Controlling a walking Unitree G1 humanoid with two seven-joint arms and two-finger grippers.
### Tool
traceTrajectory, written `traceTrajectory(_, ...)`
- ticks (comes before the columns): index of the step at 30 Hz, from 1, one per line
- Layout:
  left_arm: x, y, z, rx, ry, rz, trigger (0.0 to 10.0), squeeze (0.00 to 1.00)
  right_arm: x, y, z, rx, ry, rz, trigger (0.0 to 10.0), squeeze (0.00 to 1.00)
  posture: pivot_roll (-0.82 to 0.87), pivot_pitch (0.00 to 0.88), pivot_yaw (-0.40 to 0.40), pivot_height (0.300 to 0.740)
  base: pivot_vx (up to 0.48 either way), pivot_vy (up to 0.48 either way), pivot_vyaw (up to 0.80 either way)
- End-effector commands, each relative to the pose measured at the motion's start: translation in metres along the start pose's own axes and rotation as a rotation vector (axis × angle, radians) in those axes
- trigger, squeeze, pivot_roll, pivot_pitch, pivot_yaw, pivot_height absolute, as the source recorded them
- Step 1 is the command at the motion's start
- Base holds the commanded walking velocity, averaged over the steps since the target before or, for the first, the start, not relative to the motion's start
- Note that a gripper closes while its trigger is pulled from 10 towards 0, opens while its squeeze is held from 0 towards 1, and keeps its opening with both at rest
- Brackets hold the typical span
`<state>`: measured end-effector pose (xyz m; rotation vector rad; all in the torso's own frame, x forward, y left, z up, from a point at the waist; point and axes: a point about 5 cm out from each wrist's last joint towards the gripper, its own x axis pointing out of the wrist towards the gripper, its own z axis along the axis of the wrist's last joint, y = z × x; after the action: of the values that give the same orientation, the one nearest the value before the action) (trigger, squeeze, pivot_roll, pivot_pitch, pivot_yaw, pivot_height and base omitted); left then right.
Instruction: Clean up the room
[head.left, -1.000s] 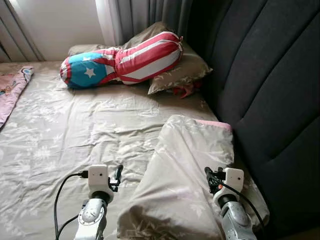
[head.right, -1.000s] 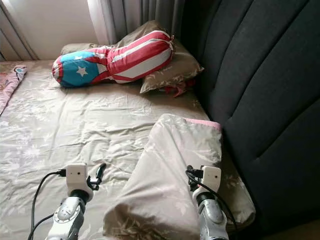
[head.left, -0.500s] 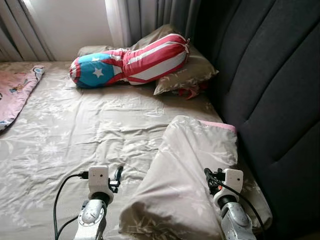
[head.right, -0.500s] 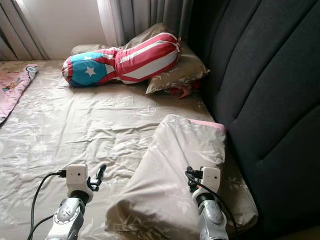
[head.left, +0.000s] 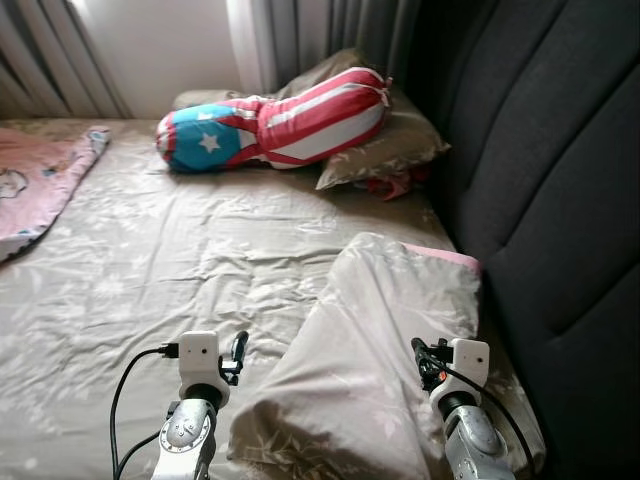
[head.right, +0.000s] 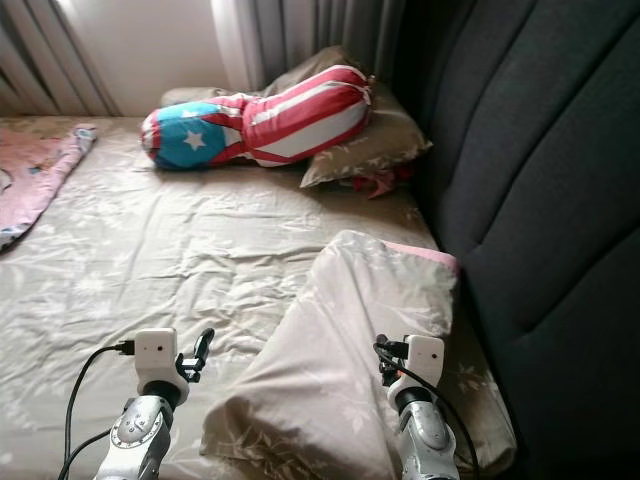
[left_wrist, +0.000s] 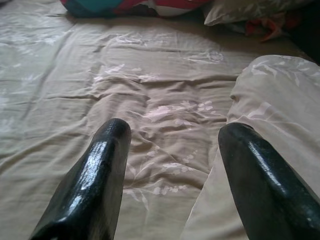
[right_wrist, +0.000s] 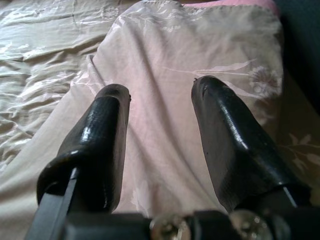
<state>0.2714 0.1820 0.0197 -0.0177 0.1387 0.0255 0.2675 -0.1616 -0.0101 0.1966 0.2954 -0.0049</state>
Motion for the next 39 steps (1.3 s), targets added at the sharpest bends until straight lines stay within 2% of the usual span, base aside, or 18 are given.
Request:
traceTrajectory(1,-0.0001,0.0007,0.0015,0.005,-0.007,0.001,10.0,0.0,-0.0001,0.0,0.0002,0.004,-0.005,0.0,10.0,0.0,-0.01,0.038,-0.061,0.74,0.0,0.0,0.0)
traceTrajectory(12,-0.0001,0.0008,0.002,0.004,-0.01,0.0,10.0,0.0,-0.0002,-0.0015,-0.0003,-0.016,0.004,-0.022,10.0,0.0,-0.01,0.038,-0.06,0.74,0.0,0.0,0.0)
traceTrajectory(20,-0.0004,0.0004,0.0013,0.006,-0.006,-0.002,10.0,0.0,0.0009,-0.0025,0.0002,-0.038,0.014,-0.04,10.0,0.0,-0.01,0.04,-0.06,0.687,0.0,0.0,0.0)
traceTrajectory(39,-0.0008,-0.0018,0.0,0.005,-0.001,-0.01,10.0,0.0,0.0007,0.0002,-0.0004,-0.046,0.015,-0.03,10.0,0.0,-0.01,0.036,-0.061,0.687,0.0,0.0,0.0)
